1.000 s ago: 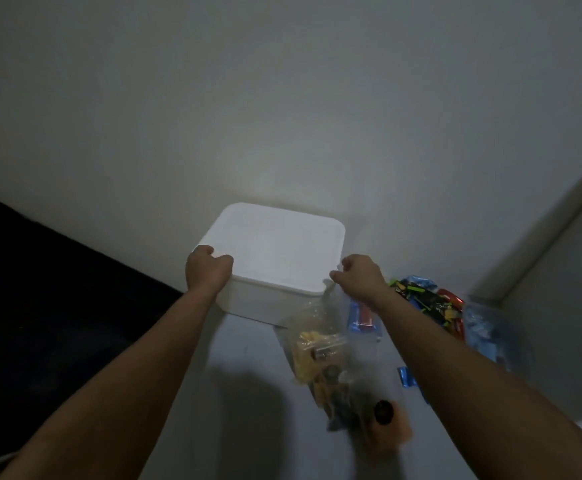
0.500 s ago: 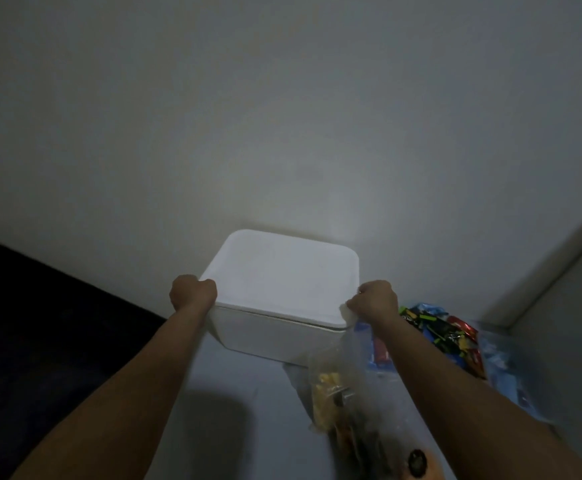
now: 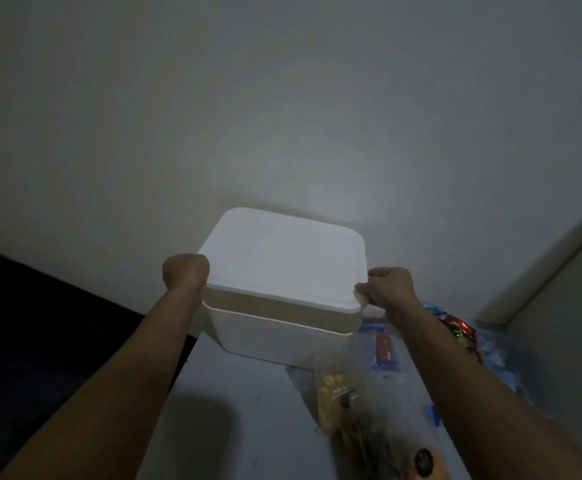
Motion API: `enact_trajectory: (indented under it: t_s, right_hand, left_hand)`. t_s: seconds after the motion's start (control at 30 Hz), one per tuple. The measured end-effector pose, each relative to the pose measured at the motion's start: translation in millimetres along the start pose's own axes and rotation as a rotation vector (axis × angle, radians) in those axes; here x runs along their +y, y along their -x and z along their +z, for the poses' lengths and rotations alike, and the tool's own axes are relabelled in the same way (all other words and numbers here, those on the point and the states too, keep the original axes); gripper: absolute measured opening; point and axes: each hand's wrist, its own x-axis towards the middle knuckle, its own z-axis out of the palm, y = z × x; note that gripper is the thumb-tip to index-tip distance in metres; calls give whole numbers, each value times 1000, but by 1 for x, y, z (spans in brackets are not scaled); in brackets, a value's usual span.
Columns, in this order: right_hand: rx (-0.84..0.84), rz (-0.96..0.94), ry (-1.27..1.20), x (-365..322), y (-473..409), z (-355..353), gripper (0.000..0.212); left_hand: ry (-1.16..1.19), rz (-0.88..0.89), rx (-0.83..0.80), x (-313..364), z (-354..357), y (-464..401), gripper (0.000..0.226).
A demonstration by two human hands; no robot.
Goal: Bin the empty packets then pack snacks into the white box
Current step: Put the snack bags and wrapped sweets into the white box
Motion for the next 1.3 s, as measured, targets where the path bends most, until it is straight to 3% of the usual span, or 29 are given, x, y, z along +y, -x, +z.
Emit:
enact_trajectory:
  t_s: [0.13,0.2,0.33,0.4,0.53,0.7,0.97,1.3]
  right_hand:
    - [-326,29,8,-6,21,-25,80]
    - [-444,21,111,-5,29,-33,82]
    - [-454,11,189,3,43,-30,48]
    - [-419,-22,190,5,55,-24,31]
    - [-403,-59,275,8,79,-13,25]
    - [-557,-7,434,22,107,1,26]
    - [-712,92,604,79,139,34,22]
    - [-573,165,773,166,145,62,9]
  left_hand:
    - [54,6,-84,6,-24,4,18]
    - [33,28,-144,3,-35,2,29]
    - [-179,143,-111,-3,-48,11,50]
    - [-165,107,-70,-11,-56,17,71]
    - [-175,8,-1,-33,-79,30,94]
    - [-386,4,93,-71,-111,44,84]
    - [-472,-130,104,-155,-153,60,88]
    - [-593,-180,-190,-222,-149,78,75]
